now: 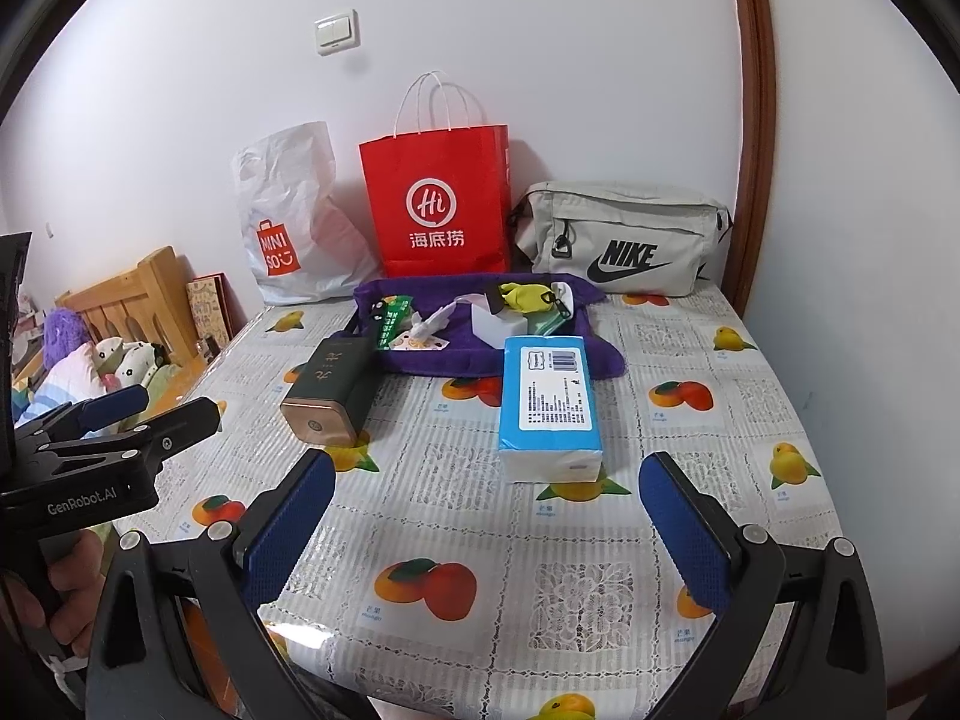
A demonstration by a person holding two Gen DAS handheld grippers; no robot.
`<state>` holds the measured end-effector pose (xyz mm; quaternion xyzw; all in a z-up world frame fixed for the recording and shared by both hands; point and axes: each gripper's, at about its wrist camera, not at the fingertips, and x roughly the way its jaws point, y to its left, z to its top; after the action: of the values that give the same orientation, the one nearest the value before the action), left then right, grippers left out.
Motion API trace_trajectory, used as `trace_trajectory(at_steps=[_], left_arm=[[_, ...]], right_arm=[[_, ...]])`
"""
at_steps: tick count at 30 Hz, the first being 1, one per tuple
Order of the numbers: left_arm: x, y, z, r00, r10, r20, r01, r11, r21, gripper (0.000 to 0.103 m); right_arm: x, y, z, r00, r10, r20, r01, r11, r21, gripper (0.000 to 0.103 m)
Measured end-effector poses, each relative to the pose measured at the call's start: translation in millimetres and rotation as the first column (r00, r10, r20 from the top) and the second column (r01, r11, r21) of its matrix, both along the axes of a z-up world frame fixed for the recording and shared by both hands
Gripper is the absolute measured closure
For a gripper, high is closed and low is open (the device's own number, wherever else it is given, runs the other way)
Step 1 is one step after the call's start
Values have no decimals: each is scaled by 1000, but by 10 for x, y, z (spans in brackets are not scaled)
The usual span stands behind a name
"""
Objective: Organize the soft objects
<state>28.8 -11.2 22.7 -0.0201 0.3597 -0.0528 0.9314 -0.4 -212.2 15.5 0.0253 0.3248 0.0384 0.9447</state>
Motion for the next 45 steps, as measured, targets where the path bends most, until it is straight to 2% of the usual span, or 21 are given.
trace_trajectory(at_steps=[45], left_arm=[[-51, -54, 4, 1000, -12, 2, 12, 1000, 2, 6]], right_arm=[[-54, -44, 13, 1000, -5, 5, 5, 1000, 2, 3]])
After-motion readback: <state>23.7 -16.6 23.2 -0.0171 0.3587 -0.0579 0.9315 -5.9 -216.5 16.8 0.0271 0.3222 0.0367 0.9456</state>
